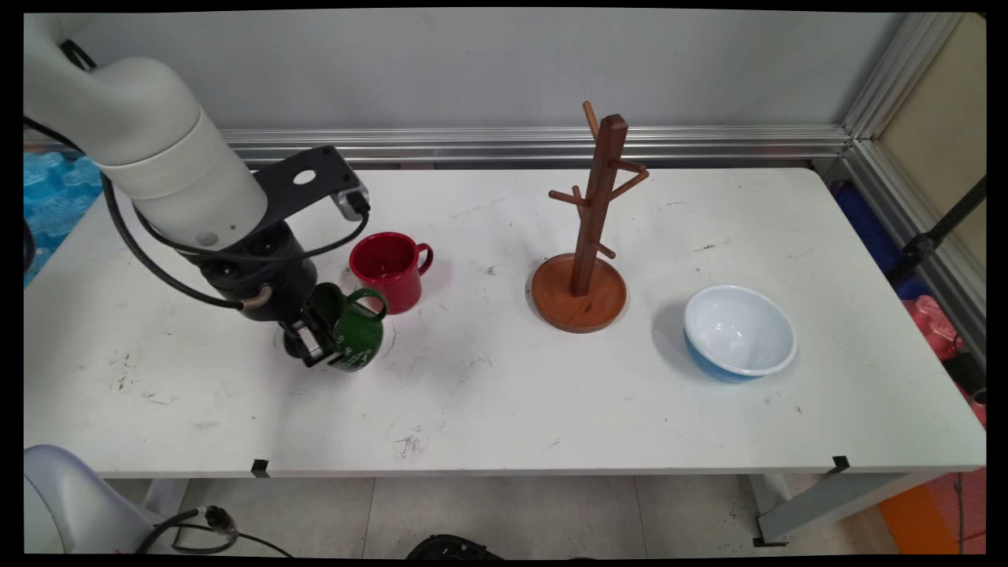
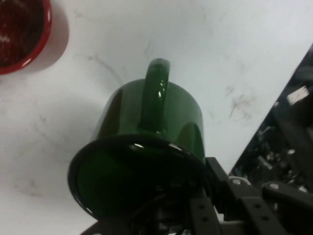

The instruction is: Place the picked object on the table

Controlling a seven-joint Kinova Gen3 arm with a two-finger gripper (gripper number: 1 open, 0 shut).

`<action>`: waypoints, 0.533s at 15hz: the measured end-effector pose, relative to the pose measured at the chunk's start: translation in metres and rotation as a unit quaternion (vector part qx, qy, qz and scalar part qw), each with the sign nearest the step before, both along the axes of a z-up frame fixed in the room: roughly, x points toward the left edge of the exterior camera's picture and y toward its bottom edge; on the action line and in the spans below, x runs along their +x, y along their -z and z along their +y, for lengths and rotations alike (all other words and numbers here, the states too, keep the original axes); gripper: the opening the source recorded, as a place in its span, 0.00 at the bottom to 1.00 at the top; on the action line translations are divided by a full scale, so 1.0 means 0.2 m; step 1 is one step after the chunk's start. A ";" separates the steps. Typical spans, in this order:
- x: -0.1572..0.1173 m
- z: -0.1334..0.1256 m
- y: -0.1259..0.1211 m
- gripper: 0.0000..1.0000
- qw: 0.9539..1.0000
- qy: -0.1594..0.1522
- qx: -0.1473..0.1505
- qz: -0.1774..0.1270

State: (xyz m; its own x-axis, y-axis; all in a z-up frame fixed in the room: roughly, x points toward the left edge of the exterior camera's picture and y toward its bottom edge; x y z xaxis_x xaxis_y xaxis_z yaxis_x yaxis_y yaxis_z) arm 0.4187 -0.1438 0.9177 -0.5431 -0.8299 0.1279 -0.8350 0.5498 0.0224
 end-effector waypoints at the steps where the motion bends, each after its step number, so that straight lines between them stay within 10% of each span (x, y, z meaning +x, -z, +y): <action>1: 0.00 -0.01 0.01 0.00 1.000 0.003 0.005 -0.010; 8: -0.08 -0.07 0.08 0.00 0.998 0.023 0.029 -0.052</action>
State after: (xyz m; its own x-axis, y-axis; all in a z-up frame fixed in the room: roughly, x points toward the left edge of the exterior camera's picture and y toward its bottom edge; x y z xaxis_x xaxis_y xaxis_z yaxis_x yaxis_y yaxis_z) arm 0.4034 -0.1581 0.9019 -0.5890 -0.8078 0.0215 -0.8080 0.5883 -0.0314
